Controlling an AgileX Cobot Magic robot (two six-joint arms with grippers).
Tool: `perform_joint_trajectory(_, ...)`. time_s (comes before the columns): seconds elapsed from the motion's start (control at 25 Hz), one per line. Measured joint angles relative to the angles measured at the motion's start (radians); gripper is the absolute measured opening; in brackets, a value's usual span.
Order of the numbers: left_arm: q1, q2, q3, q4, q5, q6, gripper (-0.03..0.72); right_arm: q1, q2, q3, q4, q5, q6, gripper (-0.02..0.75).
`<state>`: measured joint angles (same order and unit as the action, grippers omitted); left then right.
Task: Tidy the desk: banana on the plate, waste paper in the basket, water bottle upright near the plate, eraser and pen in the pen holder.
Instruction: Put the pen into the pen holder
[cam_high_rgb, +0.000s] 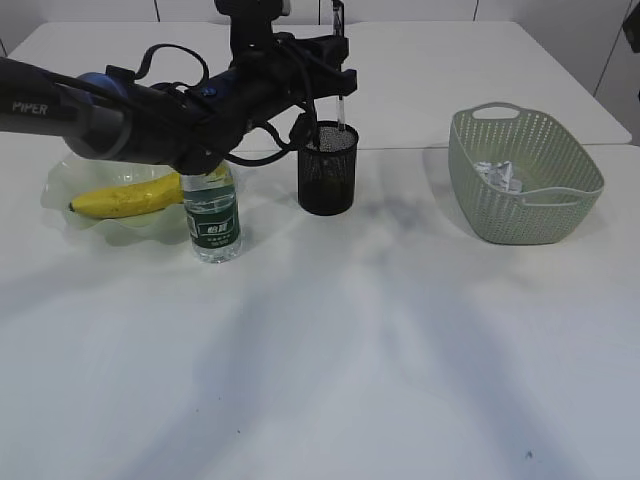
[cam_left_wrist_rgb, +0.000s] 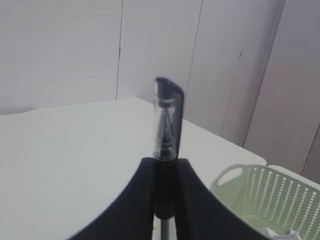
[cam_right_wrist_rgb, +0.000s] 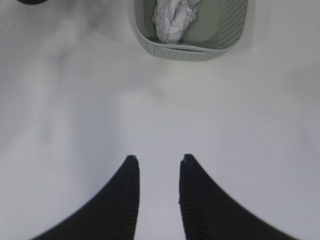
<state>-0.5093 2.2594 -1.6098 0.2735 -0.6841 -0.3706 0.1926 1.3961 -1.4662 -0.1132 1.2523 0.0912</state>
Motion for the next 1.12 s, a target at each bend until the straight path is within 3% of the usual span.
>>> perform_joint_trajectory(1.12, -0.003, 0.095, -0.091, -0.006, 0.019, 0.013, 0.037, 0.000, 0.000, 0.000, 0.000, 0.000, -0.004, 0.212)
